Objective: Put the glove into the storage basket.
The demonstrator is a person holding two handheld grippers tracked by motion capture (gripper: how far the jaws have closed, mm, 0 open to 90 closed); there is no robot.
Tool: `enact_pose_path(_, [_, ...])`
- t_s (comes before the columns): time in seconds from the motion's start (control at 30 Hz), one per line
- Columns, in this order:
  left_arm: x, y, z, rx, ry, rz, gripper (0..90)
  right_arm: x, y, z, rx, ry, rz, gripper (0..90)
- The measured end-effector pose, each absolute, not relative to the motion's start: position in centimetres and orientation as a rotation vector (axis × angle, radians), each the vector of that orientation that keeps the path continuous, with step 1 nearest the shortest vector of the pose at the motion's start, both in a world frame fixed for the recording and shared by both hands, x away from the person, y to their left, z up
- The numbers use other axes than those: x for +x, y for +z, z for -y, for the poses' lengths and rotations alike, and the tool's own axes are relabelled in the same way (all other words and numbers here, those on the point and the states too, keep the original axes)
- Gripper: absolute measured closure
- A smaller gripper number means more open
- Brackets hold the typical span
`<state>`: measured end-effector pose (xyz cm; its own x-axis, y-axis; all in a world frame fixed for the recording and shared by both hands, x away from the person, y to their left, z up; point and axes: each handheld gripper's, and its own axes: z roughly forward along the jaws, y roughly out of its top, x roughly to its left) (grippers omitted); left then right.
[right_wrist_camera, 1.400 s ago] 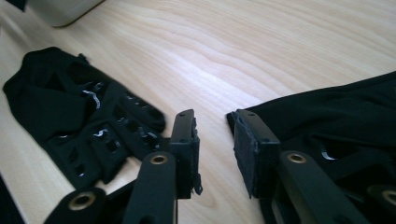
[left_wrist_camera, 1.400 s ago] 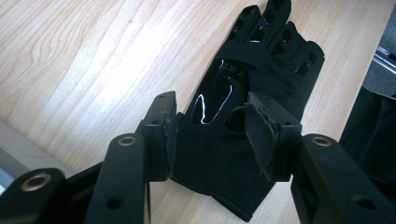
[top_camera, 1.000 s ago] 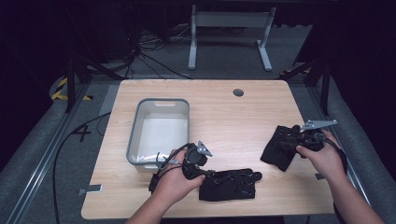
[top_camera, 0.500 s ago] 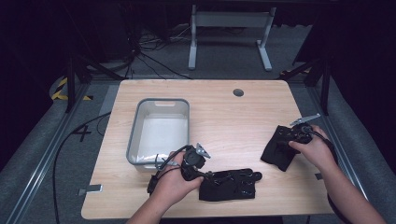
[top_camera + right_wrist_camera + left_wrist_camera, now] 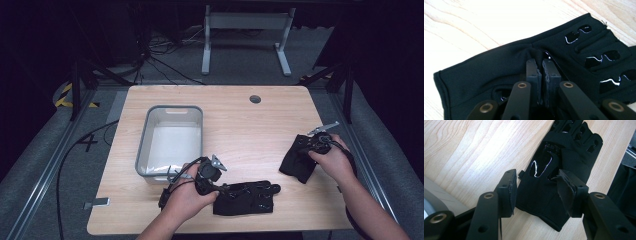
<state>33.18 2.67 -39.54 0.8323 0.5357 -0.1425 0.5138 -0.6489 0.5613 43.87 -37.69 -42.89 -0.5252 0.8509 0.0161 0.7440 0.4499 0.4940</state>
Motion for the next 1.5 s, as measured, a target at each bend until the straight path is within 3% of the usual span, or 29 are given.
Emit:
enact_pose_path(0.57, [33.2, -39.4, -2.6, 2.4, 0.052, -0.765, 50.7, 40.7, -36.6, 37.1, 1.347, 0.991, -2.36, 85.7])
enact_pose_path(0.83, [33.1, -39.2, -2.7, 2.399, 0.054, -0.76, 50.6, 38.0, -33.8, 34.2, 1.213, 1.136, -2.363, 85.6])
enact_pose_path(1.27, [33.1, -39.0, -3.2, 2.381, 0.062, -0.771, 50.3, 34.6, -34.2, 28.3, 1.092, 1.272, -2.544, 85.1])
enact_pose_path(1.5, [33.2, -39.0, -3.2, 2.383, 0.059, -0.774, 50.2, 34.5, -36.9, 25.0, 1.126, 1.235, -2.683, 84.7])
